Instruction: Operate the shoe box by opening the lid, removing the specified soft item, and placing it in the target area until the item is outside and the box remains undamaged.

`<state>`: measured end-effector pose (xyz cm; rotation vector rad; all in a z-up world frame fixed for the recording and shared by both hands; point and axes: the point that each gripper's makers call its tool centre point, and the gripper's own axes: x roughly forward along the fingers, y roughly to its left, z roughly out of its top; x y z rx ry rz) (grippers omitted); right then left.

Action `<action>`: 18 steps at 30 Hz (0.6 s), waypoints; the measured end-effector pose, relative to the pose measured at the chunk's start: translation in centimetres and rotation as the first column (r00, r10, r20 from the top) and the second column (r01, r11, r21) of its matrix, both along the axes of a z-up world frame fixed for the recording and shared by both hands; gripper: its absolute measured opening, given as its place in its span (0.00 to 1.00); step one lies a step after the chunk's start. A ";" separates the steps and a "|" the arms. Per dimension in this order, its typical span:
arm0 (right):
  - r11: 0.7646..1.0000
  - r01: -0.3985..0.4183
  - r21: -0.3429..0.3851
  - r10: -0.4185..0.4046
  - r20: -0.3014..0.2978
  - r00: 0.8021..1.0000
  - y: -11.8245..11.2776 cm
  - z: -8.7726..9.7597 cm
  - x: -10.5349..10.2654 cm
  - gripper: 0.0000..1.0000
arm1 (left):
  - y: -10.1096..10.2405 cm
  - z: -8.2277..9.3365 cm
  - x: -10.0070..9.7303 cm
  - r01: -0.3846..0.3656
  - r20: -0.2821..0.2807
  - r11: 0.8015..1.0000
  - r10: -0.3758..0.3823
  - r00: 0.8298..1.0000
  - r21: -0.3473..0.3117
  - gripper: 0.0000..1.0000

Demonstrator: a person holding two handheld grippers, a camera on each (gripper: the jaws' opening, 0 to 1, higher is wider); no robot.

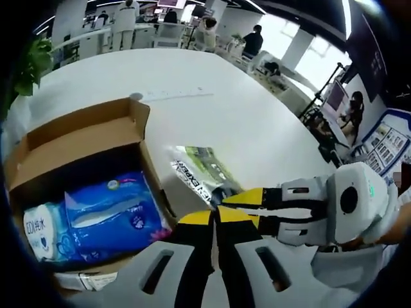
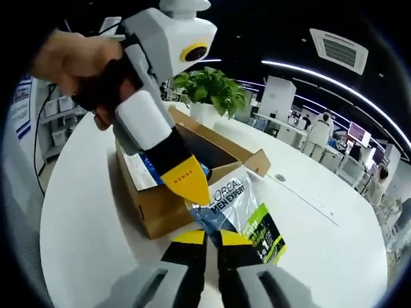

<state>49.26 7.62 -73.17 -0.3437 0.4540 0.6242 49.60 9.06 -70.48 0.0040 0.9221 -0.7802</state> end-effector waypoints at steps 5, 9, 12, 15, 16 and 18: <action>1.000 0.024 0.007 -0.024 -0.006 1.000 -0.2 0.1 0.2 0.00 | 0.0 0.2 0.2 0.006 0.023 1.000 -0.006 1.000 -0.001 0.02; 0.999 0.036 0.011 -0.036 -0.008 0.999 0.0 0.3 0.4 0.00 | 0.2 0.5 0.5 0.009 0.053 1.000 -0.009 0.999 0.001 0.04; 0.999 0.038 0.011 -0.038 -0.014 0.999 0.0 0.2 0.5 0.00 | 0.9 1.0 0.6 0.017 0.067 1.000 -0.017 0.998 0.002 0.03; 0.999 0.050 0.011 -0.050 -0.024 0.998 -0.2 0.1 0.8 0.00 | 1.8 1.6 0.9 0.000 0.072 1.000 0.002 0.997 -0.024 0.03; 0.999 0.050 0.011 -0.050 -0.026 0.998 -0.2 0.1 0.8 0.00 | 2.0 1.8 1.0 -0.003 0.078 1.000 0.005 0.997 -0.029 0.04; 0.999 0.046 -0.002 -0.046 -0.030 0.998 -0.2 -0.1 0.9 0.00 | 2.8 2.0 1.2 -0.011 0.084 0.999 0.014 0.996 -0.030 0.04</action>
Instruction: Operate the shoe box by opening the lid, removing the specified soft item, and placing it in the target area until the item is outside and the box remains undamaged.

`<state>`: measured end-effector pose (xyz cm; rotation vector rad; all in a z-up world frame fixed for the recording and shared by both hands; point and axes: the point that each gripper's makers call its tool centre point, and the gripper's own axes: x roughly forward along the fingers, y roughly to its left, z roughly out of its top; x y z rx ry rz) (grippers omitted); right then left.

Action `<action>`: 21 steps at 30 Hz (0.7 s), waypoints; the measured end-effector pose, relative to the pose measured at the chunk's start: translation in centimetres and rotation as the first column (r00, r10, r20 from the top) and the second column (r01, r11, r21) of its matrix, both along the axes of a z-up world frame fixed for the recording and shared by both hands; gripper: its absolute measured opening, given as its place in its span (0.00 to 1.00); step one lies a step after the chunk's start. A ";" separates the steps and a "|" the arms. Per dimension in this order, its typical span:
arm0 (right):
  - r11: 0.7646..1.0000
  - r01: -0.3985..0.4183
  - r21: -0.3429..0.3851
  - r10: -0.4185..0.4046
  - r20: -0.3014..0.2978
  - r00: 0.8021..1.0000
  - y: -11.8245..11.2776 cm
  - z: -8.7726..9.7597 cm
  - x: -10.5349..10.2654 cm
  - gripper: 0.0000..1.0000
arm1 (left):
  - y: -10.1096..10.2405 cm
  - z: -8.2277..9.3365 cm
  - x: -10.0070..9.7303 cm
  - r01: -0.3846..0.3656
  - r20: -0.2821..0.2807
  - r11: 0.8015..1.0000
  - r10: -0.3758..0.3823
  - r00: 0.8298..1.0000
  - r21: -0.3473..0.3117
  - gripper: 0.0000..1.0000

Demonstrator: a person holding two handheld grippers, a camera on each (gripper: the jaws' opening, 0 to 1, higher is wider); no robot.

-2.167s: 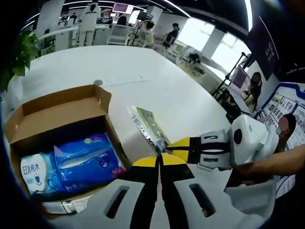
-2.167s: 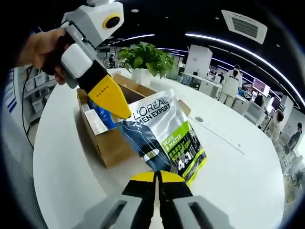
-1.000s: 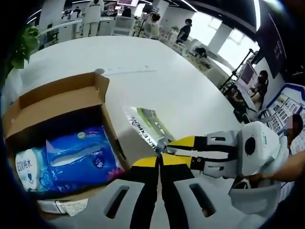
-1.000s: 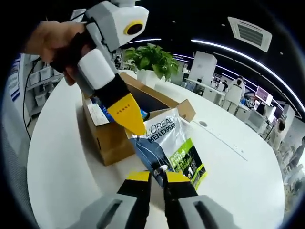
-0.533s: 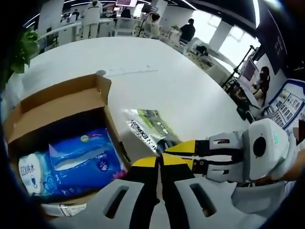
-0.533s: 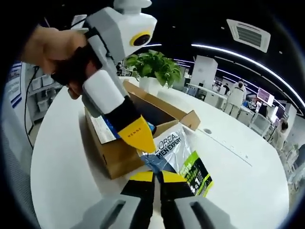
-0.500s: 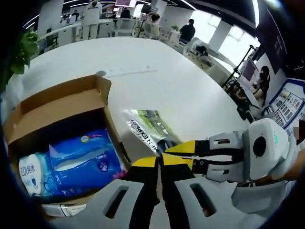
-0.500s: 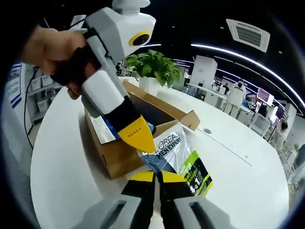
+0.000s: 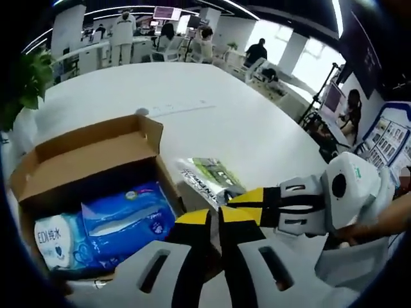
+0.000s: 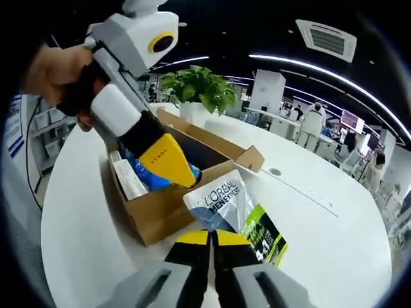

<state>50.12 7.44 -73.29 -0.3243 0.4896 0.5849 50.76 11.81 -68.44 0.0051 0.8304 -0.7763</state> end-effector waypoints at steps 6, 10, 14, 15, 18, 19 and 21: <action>0.999 -0.007 -0.033 0.006 -0.032 0.999 0.0 -1.3 -0.1 0.00 | 2.3 0.8 0.7 -0.046 0.016 0.999 0.047 0.999 -0.021 0.04; 0.999 -0.005 -0.050 0.003 -0.054 0.999 -0.1 -2.1 -0.1 0.00 | 3.7 1.0 0.9 -0.065 0.026 0.998 0.066 0.998 -0.016 0.05; 0.998 0.001 -0.059 -0.006 -0.077 0.997 -0.3 -2.9 0.0 0.00 | 5.5 1.0 1.1 -0.089 0.035 0.996 0.090 0.995 -0.005 0.05; 0.999 0.014 -0.052 -0.019 -0.097 0.995 -0.3 -3.1 -0.1 0.00 | 5.9 1.0 1.1 -0.096 0.035 0.995 0.097 0.995 -0.006 0.05; 0.997 0.025 -0.073 -0.034 -0.115 0.993 -0.6 -3.8 -0.1 0.00 | 7.3 1.2 1.2 -0.116 0.038 0.993 0.117 0.992 -0.009 0.05; 0.997 0.032 -0.074 -0.041 -0.120 0.992 -0.6 -4.0 -0.1 0.00 | 7.6 1.2 1.2 -0.119 0.039 0.993 0.119 0.992 -0.010 0.05; 0.997 0.044 -0.068 -0.053 -0.139 0.989 -0.7 -4.3 -0.1 0.00 | 8.4 1.5 1.3 -0.125 0.042 0.992 0.126 0.991 -0.011 0.05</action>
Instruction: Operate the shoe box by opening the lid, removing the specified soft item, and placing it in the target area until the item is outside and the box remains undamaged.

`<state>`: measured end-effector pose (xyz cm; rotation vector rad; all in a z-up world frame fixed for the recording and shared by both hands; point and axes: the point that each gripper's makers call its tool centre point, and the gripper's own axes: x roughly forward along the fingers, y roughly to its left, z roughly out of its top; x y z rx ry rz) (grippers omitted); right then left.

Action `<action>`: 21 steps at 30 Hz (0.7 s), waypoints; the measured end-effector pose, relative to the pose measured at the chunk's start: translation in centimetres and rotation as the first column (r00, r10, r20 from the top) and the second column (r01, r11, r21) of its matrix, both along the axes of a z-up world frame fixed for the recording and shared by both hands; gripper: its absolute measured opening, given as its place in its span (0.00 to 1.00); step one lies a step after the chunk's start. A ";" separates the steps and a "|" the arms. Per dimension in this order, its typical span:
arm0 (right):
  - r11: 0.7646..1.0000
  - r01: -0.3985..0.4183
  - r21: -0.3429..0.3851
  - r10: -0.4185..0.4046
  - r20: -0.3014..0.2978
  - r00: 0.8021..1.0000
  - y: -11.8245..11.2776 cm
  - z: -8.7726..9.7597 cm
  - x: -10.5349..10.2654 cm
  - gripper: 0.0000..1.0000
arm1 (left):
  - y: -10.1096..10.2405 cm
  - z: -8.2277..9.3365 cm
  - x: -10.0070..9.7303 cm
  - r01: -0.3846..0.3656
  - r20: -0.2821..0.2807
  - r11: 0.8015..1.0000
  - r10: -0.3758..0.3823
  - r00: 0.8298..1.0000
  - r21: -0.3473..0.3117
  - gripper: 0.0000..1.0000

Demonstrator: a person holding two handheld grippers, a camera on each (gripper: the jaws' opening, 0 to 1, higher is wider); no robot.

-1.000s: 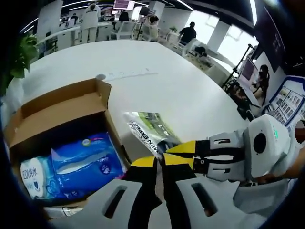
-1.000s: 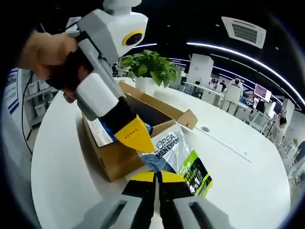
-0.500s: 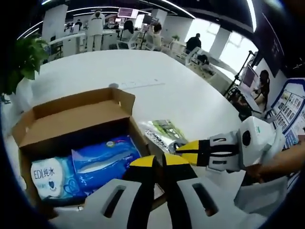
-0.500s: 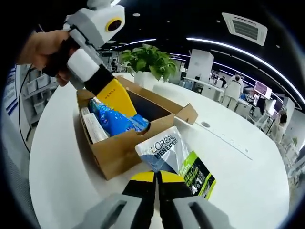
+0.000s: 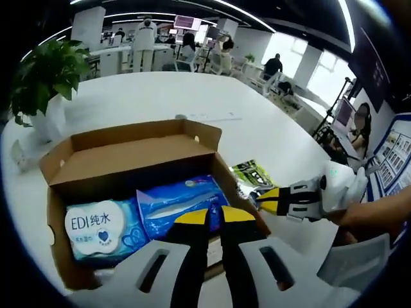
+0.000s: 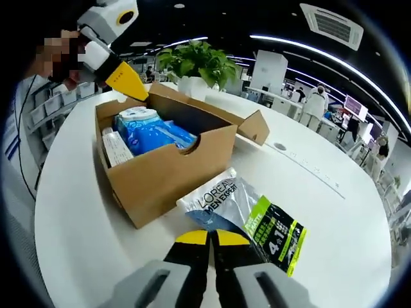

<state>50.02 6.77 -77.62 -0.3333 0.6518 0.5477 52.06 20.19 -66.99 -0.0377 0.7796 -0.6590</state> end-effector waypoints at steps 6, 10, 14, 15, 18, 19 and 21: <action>1.000 0.009 -0.012 -0.009 -0.024 1.000 0.0 -0.7 0.0 0.00 | 2.3 0.4 0.5 -0.014 0.025 1.000 0.013 1.000 0.019 0.06; 1.000 0.008 -0.013 -0.009 -0.040 0.999 0.1 -1.0 0.0 0.00 | 3.6 0.4 0.5 -0.019 0.035 0.999 0.018 0.999 0.032 0.07; 1.000 0.000 -0.010 0.000 -0.049 0.999 0.4 -1.1 -0.1 0.00 | 4.7 0.2 0.5 -0.031 0.040 0.999 0.029 0.999 0.038 0.07; 1.000 -0.003 -0.014 0.003 -0.048 0.999 0.5 -1.2 -0.1 0.00 | 5.1 0.2 0.4 -0.033 0.042 0.999 0.031 0.999 0.043 0.07; 1.000 -0.008 -0.012 0.007 -0.052 0.999 0.7 -1.3 -0.1 0.00 | 5.8 0.0 0.3 -0.038 0.045 0.998 0.035 0.998 0.053 0.07; 1.000 -0.013 -0.025 0.012 -0.057 0.998 0.7 -1.4 -0.1 0.00 | 6.2 0.0 0.3 -0.040 0.045 0.998 0.038 0.998 0.054 0.07; 0.999 -0.021 -0.031 0.019 -0.055 0.998 0.8 -1.4 -0.3 0.01 | 6.6 0.1 0.3 -0.045 0.051 0.997 0.042 0.998 0.055 0.07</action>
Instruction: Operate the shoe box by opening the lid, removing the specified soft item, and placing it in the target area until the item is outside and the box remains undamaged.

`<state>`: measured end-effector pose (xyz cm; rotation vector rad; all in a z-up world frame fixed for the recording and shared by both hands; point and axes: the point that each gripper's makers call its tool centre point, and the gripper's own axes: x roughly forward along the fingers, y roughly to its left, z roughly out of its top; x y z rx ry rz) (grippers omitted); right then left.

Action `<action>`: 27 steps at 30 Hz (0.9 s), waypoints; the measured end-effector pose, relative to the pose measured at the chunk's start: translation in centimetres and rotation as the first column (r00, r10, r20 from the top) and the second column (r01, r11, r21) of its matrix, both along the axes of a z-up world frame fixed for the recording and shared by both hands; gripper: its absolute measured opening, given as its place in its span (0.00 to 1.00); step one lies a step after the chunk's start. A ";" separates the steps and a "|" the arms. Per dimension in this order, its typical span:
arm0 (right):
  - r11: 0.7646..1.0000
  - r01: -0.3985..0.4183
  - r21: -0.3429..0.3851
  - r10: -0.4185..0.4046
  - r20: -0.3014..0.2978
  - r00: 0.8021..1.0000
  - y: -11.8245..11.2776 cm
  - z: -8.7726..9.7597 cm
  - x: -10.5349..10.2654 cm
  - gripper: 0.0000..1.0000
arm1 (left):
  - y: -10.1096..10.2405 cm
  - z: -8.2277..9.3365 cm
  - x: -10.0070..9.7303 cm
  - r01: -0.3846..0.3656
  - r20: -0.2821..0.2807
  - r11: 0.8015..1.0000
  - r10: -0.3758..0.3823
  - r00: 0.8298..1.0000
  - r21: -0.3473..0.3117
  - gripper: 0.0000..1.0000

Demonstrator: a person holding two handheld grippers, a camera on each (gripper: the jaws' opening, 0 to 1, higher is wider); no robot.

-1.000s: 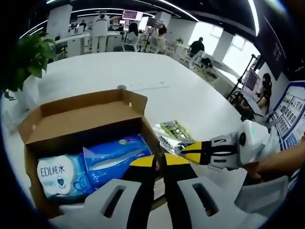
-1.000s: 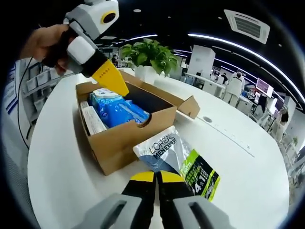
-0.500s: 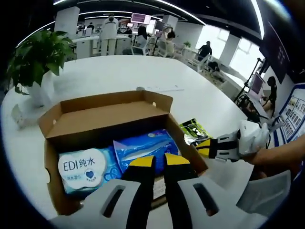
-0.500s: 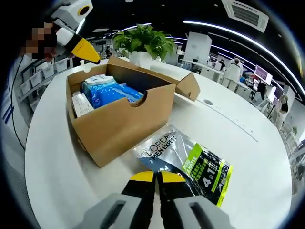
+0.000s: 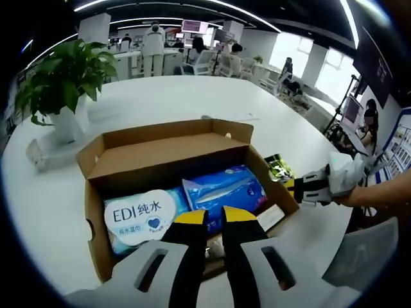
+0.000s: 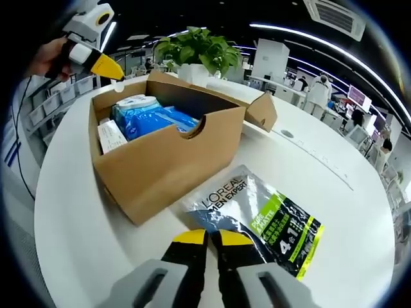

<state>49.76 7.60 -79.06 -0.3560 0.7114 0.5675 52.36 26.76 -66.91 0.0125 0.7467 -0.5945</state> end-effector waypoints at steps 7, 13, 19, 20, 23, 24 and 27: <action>0.999 -0.035 -0.025 0.035 0.010 0.999 -0.1 0.3 -0.4 0.04 | 1.7 0.2 0.4 -0.007 0.020 1.000 0.007 1.000 0.012 0.09; 0.999 -0.036 -0.027 0.037 0.023 0.999 -0.6 1.3 -0.8 0.09 | 3.2 0.0 0.6 -0.005 0.034 0.999 0.003 0.999 0.035 0.11; 0.998 -0.062 -0.007 0.062 0.044 0.997 -0.3 3.1 -1.1 0.24 | 4.2 -0.2 0.6 0.042 0.053 0.997 -0.046 0.998 0.068 0.17; 0.997 -0.072 -0.010 0.073 0.042 0.996 -0.3 3.3 -1.2 0.27 | 4.3 -0.1 0.6 0.046 0.056 0.996 -0.050 0.997 0.070 0.19; 0.992 -0.118 -0.032 0.119 0.034 0.992 -0.1 3.9 -1.6 0.35 | 5.1 0.0 1.2 0.060 0.072 0.994 -0.067 0.995 0.087 0.24; 0.991 -0.129 -0.035 0.130 0.032 0.991 -0.1 4.2 -1.7 0.37 | 5.2 0.0 1.2 0.065 0.074 0.994 -0.072 0.995 0.089 0.26; 0.990 -0.140 -0.035 0.141 0.036 0.989 -0.2 5.1 -1.6 0.39 | 5.7 0.3 1.7 0.074 0.093 0.992 -0.084 0.992 0.098 0.28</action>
